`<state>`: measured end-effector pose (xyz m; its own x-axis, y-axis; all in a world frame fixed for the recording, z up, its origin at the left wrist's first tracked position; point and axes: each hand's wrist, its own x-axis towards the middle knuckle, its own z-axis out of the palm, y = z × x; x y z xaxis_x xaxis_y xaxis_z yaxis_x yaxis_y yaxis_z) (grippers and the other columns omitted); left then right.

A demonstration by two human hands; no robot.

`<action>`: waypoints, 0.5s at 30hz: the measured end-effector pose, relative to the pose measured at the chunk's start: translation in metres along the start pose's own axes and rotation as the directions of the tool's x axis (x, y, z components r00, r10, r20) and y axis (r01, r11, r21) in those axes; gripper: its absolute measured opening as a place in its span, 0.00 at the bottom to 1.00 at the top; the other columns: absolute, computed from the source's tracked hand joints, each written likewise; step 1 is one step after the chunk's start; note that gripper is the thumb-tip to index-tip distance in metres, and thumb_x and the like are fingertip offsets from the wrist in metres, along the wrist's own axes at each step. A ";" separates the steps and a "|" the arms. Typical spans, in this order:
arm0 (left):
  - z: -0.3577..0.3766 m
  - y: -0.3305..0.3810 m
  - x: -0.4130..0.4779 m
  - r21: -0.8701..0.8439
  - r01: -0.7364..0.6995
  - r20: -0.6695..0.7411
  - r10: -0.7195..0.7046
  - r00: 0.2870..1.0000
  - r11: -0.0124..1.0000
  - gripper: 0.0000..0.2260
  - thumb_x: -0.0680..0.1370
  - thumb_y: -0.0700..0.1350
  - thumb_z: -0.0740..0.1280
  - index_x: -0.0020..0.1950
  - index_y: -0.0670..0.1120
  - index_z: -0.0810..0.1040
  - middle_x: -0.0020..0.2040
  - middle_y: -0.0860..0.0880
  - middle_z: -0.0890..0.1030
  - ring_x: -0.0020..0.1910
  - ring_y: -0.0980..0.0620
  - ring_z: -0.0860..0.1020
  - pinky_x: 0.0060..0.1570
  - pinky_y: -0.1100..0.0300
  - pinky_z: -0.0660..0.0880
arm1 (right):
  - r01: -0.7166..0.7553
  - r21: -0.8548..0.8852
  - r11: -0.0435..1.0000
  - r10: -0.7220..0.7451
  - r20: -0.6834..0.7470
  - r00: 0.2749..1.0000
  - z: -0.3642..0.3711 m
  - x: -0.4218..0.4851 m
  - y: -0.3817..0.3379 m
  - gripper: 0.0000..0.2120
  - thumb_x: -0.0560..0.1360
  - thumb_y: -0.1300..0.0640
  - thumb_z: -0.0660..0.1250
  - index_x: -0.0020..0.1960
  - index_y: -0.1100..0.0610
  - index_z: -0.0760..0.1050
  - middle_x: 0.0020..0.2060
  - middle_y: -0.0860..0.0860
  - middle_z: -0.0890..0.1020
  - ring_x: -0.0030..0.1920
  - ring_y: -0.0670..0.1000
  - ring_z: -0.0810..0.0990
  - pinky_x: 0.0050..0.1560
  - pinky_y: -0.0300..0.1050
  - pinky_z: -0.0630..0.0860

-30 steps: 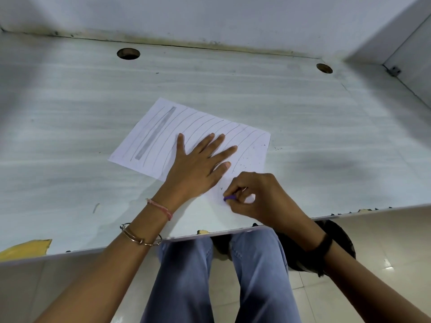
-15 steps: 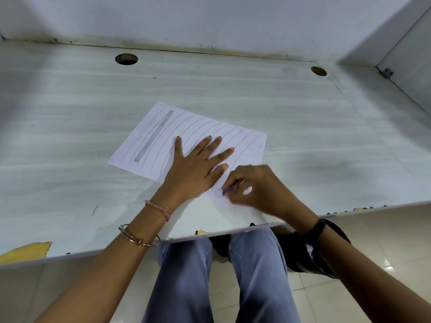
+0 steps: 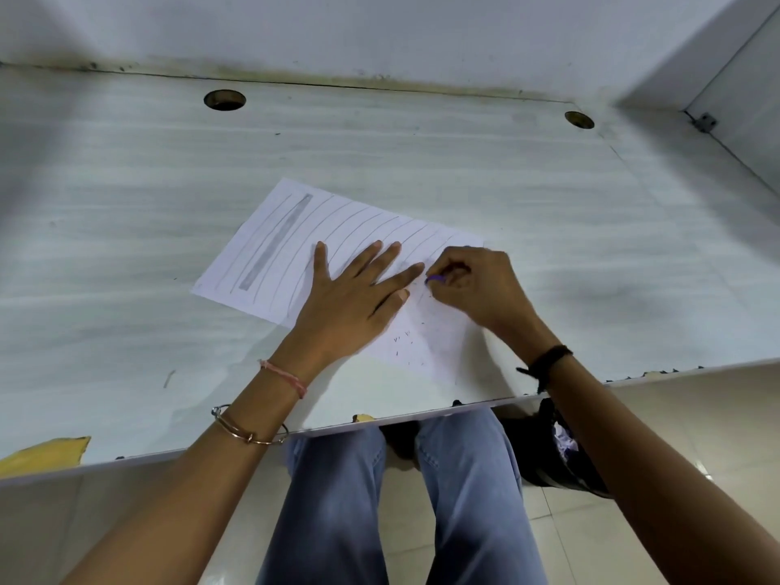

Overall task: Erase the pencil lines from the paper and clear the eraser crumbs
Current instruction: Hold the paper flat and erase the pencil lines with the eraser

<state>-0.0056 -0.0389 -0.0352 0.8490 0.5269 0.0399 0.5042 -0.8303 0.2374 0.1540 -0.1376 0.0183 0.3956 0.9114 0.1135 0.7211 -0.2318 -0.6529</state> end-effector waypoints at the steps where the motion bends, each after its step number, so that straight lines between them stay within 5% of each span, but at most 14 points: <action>1: 0.000 0.000 0.000 0.001 -0.001 -0.003 0.001 1.000 1.000 0.21 0.84 0.58 0.41 0.77 0.67 0.44 0.80 0.58 0.43 0.78 0.58 0.41 0.70 0.32 0.34 | -0.019 0.010 1.000 0.019 -0.010 1.000 0.000 0.001 0.001 0.04 0.67 0.66 0.71 0.40 0.60 0.81 0.35 0.52 0.82 0.35 0.50 0.80 0.40 0.41 0.76; 5: 0.001 0.001 0.002 0.005 0.017 0.001 -0.017 1.000 1.000 0.21 0.84 0.58 0.41 0.77 0.67 0.45 0.80 0.59 0.43 0.78 0.58 0.40 0.70 0.32 0.35 | 0.150 -0.101 0.983 -0.137 0.128 0.982 0.006 -0.025 -0.012 0.04 0.65 0.66 0.71 0.38 0.59 0.81 0.32 0.50 0.82 0.36 0.48 0.78 0.40 0.36 0.72; 11: 0.005 -0.003 0.001 0.027 -0.020 -0.034 0.021 0.999 0.999 0.22 0.82 0.59 0.38 0.77 0.67 0.44 0.80 0.58 0.44 0.78 0.57 0.42 0.69 0.31 0.36 | -0.022 -0.062 0.998 0.022 0.001 1.000 -0.005 0.016 0.005 0.04 0.66 0.66 0.71 0.39 0.59 0.81 0.31 0.47 0.80 0.32 0.44 0.76 0.36 0.32 0.71; 15: 0.003 -0.001 0.002 0.009 0.006 -0.009 -0.005 1.000 1.000 0.21 0.83 0.59 0.40 0.77 0.67 0.45 0.80 0.58 0.43 0.78 0.58 0.40 0.70 0.31 0.36 | 0.125 -0.147 0.981 -0.103 0.146 0.984 0.001 -0.010 -0.012 0.03 0.66 0.66 0.71 0.38 0.60 0.82 0.31 0.47 0.79 0.34 0.47 0.77 0.40 0.38 0.72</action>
<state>-0.0036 -0.0379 -0.0387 0.8447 0.5331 0.0477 0.5104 -0.8290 0.2285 0.1413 -0.1433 0.0240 0.2318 0.9702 0.0701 0.8407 -0.1636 -0.5162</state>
